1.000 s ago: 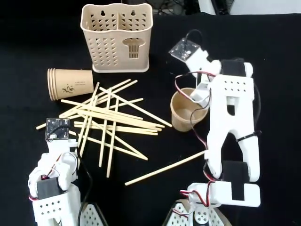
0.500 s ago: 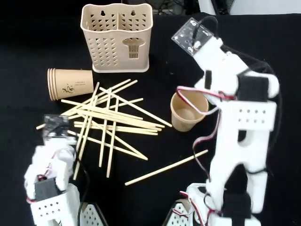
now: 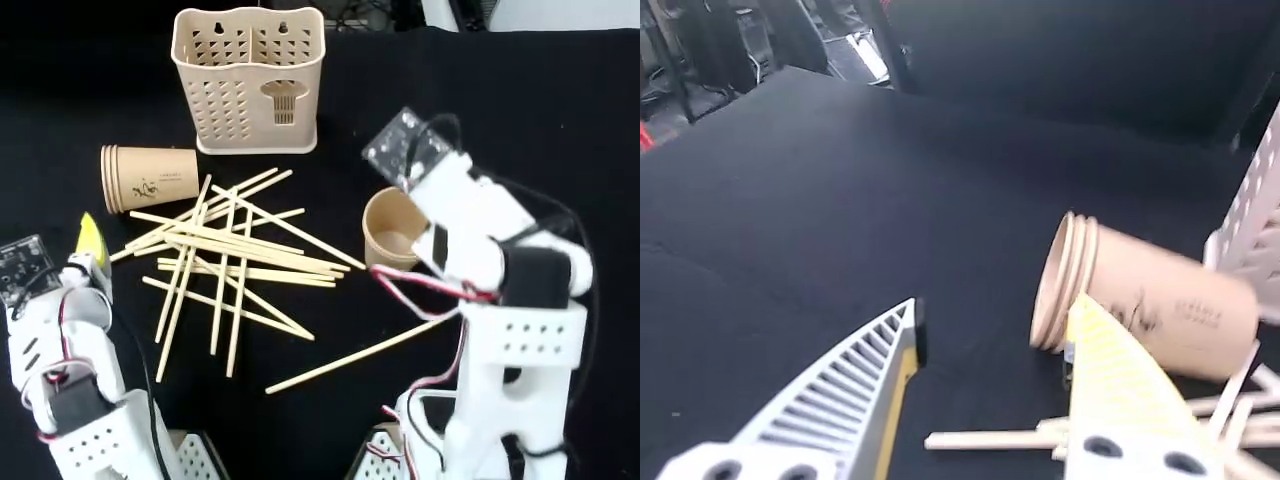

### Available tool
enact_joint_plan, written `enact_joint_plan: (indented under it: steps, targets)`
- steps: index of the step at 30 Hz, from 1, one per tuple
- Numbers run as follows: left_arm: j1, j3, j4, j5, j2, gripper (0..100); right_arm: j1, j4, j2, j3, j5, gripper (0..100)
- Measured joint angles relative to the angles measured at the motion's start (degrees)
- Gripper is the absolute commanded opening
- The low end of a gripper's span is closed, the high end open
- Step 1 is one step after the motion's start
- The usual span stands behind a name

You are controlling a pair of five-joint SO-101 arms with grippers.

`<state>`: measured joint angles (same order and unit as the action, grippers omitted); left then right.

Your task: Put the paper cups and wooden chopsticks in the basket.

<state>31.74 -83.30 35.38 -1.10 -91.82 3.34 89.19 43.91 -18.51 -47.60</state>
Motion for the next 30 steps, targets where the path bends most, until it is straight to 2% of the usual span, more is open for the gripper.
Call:
enact_joint_plan:
  steps: [3, 7, 13, 17, 23, 30]
  targets:
    - [-1.76, 3.08, -4.22, 3.96, 10.55, 25, 0.00, 0.00, 4.84, -3.87, -0.62, 15.5]
    - [-4.40, 11.43, -5.54, 7.74, 28.57, 25, 0.00, 1.14, 11.43, -8.97, -1.67, 15.5]
    - [-4.84, 26.73, -5.80, 8.79, 55.47, 25, 0.00, 4.22, 21.10, -9.85, -1.76, 15.5]
    - [-4.84, 35.25, -5.80, 9.14, 69.27, 30, 0.00, 4.66, 22.68, -10.02, -1.76, 15.5]
    - [-5.27, 46.59, -5.89, 9.32, 82.46, 31, 0.00, 4.66, 23.03, -10.29, -1.76, 15.5]
    - [-7.91, 53.63, -1.32, 6.24, 88.09, 31, 0.00, 4.66, 23.03, -10.29, -1.76, 15.5]
